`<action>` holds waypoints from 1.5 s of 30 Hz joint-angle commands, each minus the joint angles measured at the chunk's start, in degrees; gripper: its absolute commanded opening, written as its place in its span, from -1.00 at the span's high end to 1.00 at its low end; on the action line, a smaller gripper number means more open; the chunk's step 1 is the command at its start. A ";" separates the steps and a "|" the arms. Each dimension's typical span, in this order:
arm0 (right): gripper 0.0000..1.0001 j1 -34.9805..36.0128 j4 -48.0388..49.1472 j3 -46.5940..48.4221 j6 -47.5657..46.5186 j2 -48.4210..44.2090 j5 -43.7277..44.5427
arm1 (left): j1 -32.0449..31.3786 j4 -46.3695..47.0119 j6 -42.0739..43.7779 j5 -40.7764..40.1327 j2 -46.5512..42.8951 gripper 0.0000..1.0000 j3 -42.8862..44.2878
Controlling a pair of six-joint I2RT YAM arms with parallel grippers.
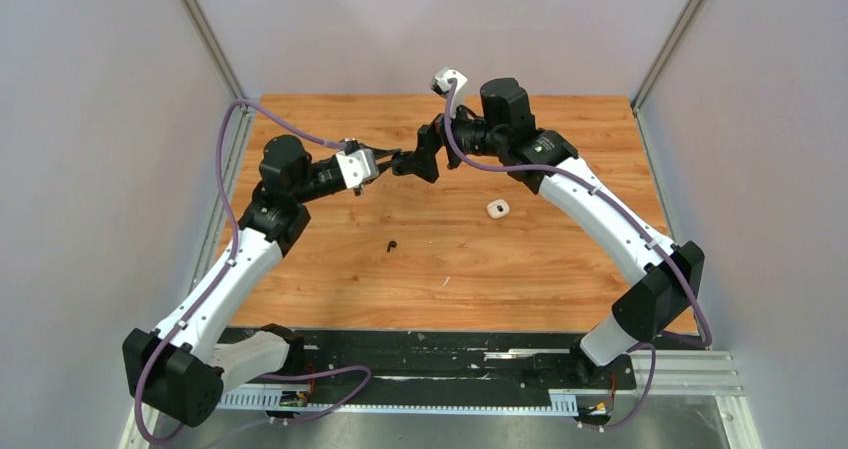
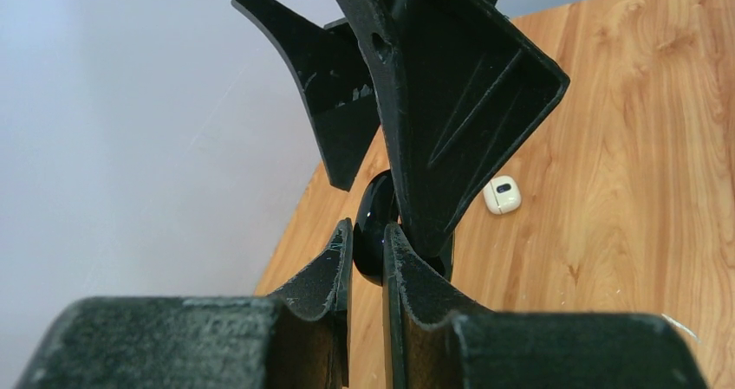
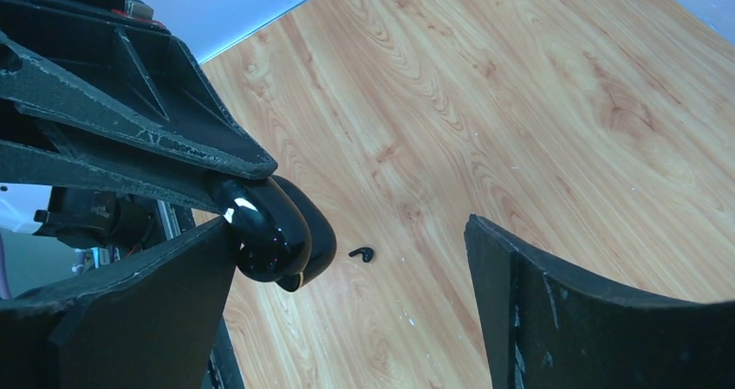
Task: Insert the wireless bluetooth earbuds into the charging case
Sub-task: Adjust the earbud with the charging case.
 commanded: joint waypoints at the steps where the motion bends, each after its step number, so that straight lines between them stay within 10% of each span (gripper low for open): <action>1: -1.00 -0.15 0.25 1.55 -2.50 -1.63 4.07 | -0.39 1.15 -1.71 0.40 -0.13 1.00 2.74; 20: -1.00 -0.53 -4.20 0.03 -12.21 -5.74 3.02 | -0.39 2.20 -7.63 -1.94 1.44 1.00 4.02; 34: -0.99 -3.47 -4.88 0.45 -13.38 -9.86 -16.10 | -0.39 0.51 -7.07 -1.59 1.63 1.00 4.10; 41: 0.05 -3.26 -6.16 3.48 -27.55 -8.74 -16.47 | -0.39 -3.47 -7.92 -0.54 3.67 1.00 6.69; 45: -0.07 -2.86 -7.89 6.54 -29.77 -5.76 -16.12 | -0.44 -5.48 -8.56 -1.51 4.87 1.00 8.92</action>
